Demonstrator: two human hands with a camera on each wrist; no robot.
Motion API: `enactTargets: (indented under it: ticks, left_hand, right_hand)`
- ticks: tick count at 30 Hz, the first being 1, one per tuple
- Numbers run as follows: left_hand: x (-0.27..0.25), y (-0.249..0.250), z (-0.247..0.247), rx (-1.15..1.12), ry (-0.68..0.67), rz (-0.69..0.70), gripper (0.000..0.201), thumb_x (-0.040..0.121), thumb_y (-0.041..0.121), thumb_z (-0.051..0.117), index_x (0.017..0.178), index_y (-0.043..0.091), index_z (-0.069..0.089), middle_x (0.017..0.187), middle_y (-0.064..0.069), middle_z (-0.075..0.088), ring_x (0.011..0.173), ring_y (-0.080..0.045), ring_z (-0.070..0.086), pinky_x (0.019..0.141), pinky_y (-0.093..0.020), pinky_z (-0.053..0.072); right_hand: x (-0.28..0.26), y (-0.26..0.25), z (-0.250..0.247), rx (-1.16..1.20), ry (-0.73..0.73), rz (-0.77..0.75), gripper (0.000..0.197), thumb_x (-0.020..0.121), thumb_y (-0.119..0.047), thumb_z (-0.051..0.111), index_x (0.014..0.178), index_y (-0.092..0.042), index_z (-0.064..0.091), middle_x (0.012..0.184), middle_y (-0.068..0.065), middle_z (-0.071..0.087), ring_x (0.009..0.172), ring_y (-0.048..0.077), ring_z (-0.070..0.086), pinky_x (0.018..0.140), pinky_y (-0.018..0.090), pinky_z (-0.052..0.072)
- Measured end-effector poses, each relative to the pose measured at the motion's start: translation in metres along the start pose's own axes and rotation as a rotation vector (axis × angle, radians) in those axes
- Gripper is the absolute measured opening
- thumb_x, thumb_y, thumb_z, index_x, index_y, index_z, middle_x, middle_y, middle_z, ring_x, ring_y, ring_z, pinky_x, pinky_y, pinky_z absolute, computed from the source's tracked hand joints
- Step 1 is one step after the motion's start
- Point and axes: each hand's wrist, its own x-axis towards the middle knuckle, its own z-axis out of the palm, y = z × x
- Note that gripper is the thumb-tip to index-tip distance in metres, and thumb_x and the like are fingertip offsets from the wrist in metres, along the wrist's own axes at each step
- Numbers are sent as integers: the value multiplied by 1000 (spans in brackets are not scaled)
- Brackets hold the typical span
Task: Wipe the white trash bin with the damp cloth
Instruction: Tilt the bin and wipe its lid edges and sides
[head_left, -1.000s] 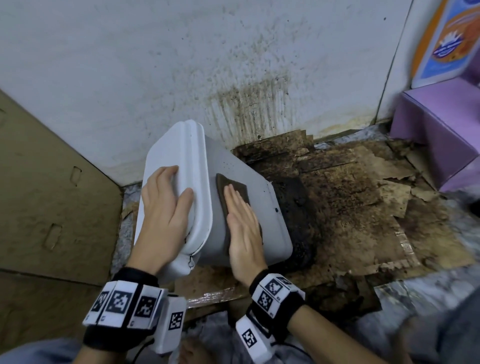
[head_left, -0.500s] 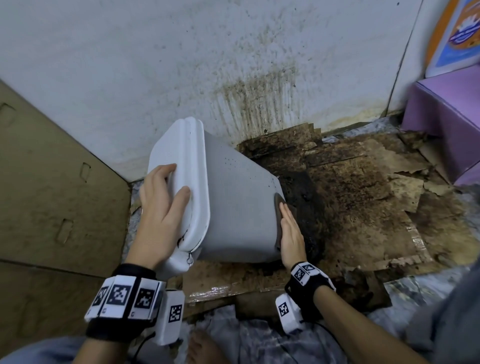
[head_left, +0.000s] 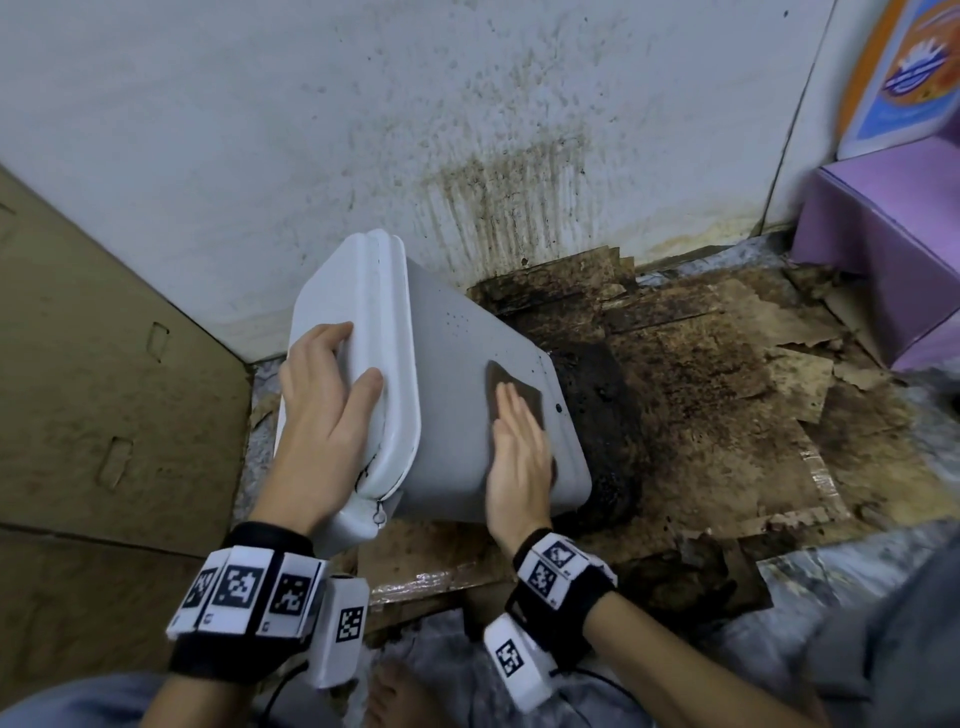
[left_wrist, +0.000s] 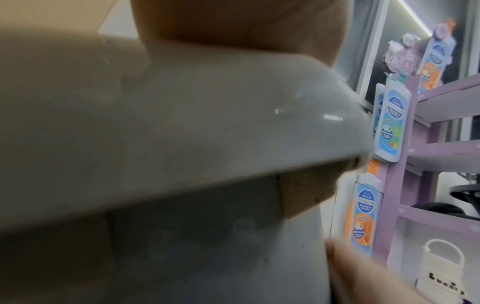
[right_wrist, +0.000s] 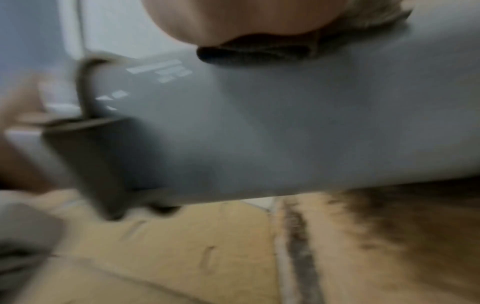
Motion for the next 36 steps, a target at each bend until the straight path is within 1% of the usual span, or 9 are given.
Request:
enactTargets:
  ticks: [4, 10, 14, 16, 21, 26, 28, 33, 36]
  left_hand:
    - [-1, -3, -1, 11, 13, 6, 59, 95, 46, 36, 146, 17, 35, 140, 8, 33, 130, 6, 21, 113, -27, 20]
    - [-2, -5, -4, 13, 13, -8, 54, 98, 40, 38, 147, 18, 34, 140, 9, 32, 130, 5, 22, 115, -28, 20]
    - [-1, -7, -5, 0, 15, -14, 54, 98, 41, 39, 147, 18, 35, 141, 8, 33, 131, 3, 23, 115, -30, 21]
    - [-2, -9, -6, -15, 16, -22, 55, 97, 42, 39, 146, 19, 35, 141, 10, 33, 131, 3, 23, 114, -29, 22]
    - [-3, -12, -9, -31, 26, -26, 59, 93, 49, 38, 145, 21, 36, 138, 13, 33, 133, -2, 25, 113, -29, 23]
    - [-3, -5, -6, -19, 16, 2, 53, 97, 43, 41, 144, 21, 37, 138, 10, 35, 131, 2, 26, 114, -30, 24]
    - [-2, -4, -5, -9, 19, 7, 53, 97, 43, 41, 144, 20, 37, 139, 8, 37, 130, 2, 26, 115, -34, 25]
    - [-4, -5, -6, -21, 23, 7, 53, 96, 43, 42, 144, 21, 37, 137, 11, 37, 133, -6, 29, 117, -42, 29]
    - [-3, -4, -6, -22, 24, 8, 53, 95, 42, 43, 144, 22, 37, 135, 12, 36, 132, -6, 29, 116, -43, 29]
  right_hand:
    - [-13, -49, 11, 51, -99, -187, 64, 100, -46, 8, 159, -27, 23, 165, -17, 17, 152, -6, 7, 125, 23, 3]
    - [-9, -34, 4, -90, -109, -354, 54, 108, -35, 16, 161, -27, 21, 168, -12, 18, 154, 1, 12, 126, 40, 14]
    - [1, -12, 1, -49, -117, -363, 52, 108, -28, 20, 160, -25, 23, 167, -11, 21, 154, 2, 15, 127, 38, 14]
    - [5, 9, -3, -44, -106, -335, 51, 108, -26, 22, 159, -25, 27, 166, -10, 24, 153, 3, 17, 127, 35, 15]
    - [11, 68, -16, -60, -46, -77, 56, 105, -43, 19, 158, -28, 31, 165, -16, 24, 153, 1, 15, 126, 39, 18]
    - [13, 88, -30, 27, 4, 187, 54, 103, -40, 29, 156, -31, 34, 165, -9, 28, 152, 8, 21, 126, 33, 14]
    - [13, 85, -28, 37, 19, 213, 53, 104, -35, 29, 156, -29, 35, 165, -6, 28, 152, 10, 22, 124, 28, 13]
    - [16, 74, -23, 16, 25, 257, 67, 94, -44, 24, 158, -24, 32, 166, -3, 26, 153, 12, 20, 125, 31, 10]
    - [14, 61, -19, -38, -14, 243, 71, 93, -48, 20, 159, -23, 26, 168, -3, 19, 154, 11, 15, 124, 29, 4]
